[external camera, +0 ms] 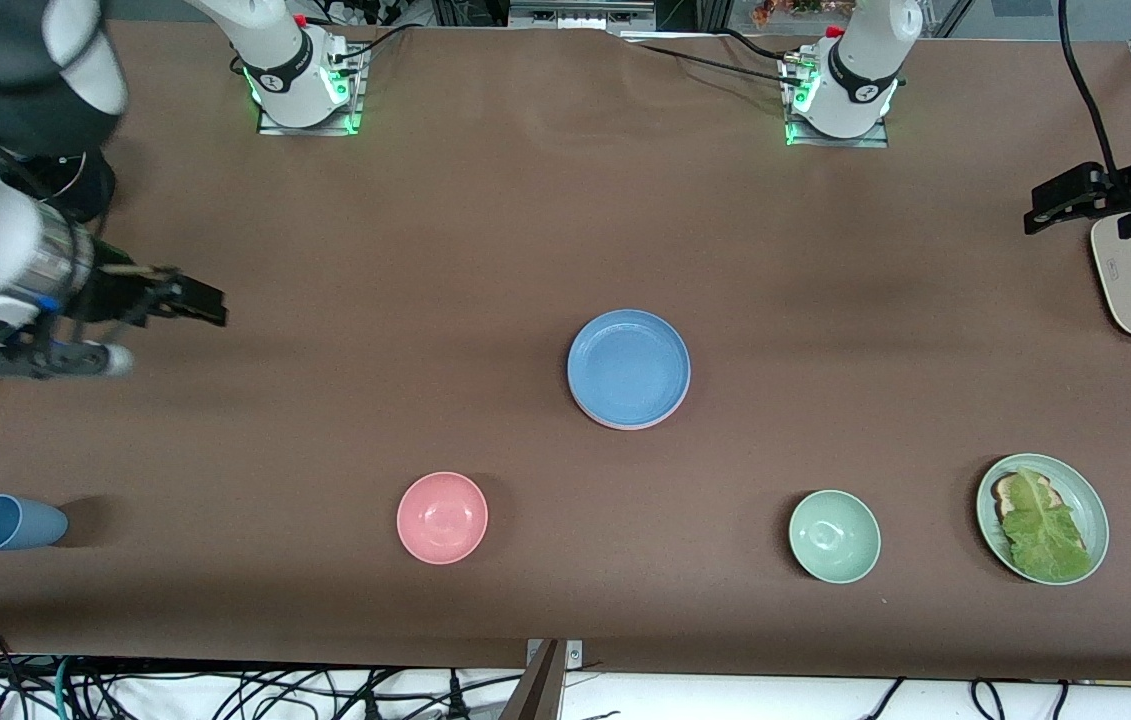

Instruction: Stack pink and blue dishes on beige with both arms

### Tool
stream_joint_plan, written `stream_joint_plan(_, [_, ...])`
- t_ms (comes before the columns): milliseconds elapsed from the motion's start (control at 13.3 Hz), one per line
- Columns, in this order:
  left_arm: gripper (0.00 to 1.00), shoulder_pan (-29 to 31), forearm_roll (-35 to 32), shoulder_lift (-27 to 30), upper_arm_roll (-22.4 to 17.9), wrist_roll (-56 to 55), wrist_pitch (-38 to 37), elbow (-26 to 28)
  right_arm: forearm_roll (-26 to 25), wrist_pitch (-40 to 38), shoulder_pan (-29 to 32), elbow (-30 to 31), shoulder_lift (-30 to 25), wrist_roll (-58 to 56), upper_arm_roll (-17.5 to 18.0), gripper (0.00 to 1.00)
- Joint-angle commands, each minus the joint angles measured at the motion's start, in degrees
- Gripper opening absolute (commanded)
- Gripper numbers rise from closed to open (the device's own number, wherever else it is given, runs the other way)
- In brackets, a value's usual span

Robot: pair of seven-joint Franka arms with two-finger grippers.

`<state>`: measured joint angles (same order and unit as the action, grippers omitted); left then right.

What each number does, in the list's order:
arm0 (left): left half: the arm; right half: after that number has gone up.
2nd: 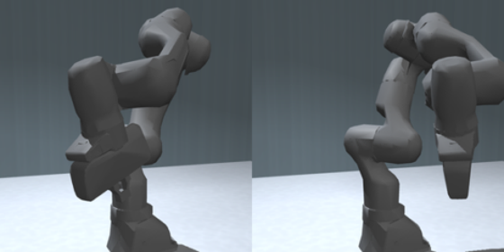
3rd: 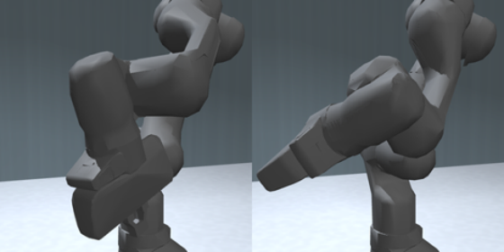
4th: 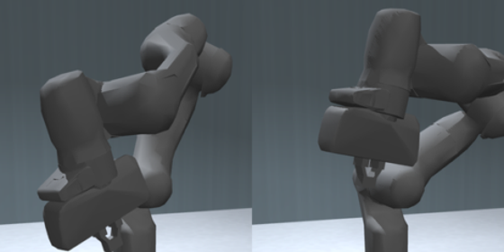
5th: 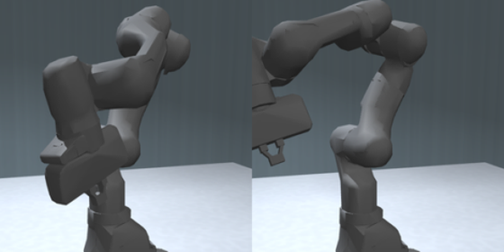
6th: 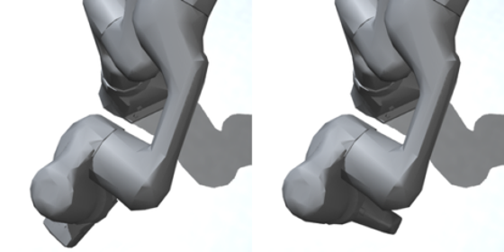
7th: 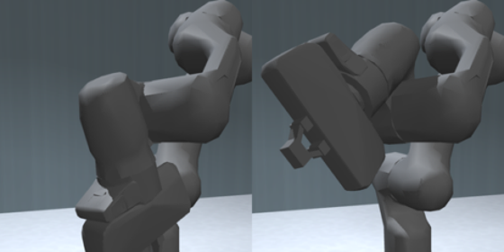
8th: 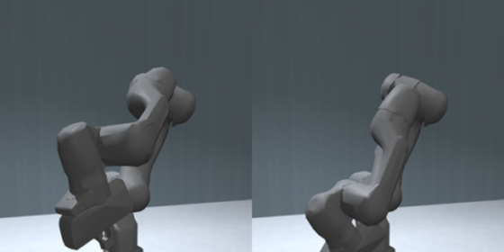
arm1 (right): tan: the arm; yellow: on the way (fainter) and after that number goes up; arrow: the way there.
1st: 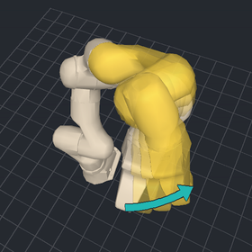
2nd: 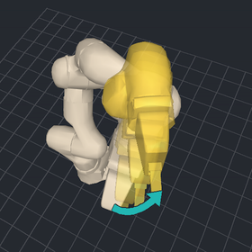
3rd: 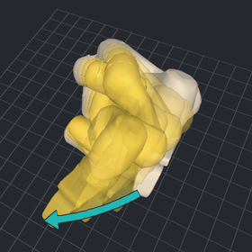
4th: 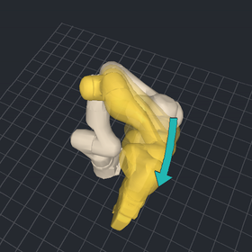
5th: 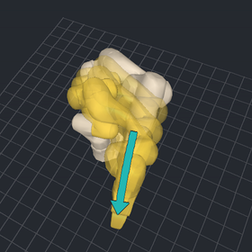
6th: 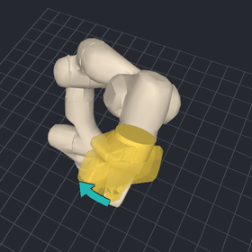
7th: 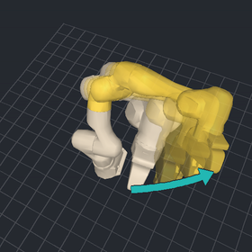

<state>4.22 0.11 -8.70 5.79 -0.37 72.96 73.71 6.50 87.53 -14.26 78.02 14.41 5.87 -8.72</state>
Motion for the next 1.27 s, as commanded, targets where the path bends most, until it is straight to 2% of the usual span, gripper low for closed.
stream_joint_plan(0, [1.00,-0.27,0.33,0.88,-0.34,-0.33,0.60,0.74,-4.46,-0.16,2.66,8.71,-9.73,-0.77,4.76,1.00])
stream_joint_plan(225, [1.00,-0.36,0.33,0.88,-0.17,-0.24,0.60,0.65,-5.71,-3.14,4.77,9.44,-13.27,-0.69,7.75,1.00])
stream_joint_plan(525, [1.00,-0.09,0.33,0.88,-0.26,-0.24,0.60,0.56,-5.62,-4.82,4.77,7.51,-12.39,-0.42,7.49,1.00])
stream_joint_plan(1200, [1.00,-0.35,0.33,0.79,-0.17,-0.24,0.60,0.12,-5.71,-4.73,4.25,7.41,-12.22,0.02,7.58,1.00])
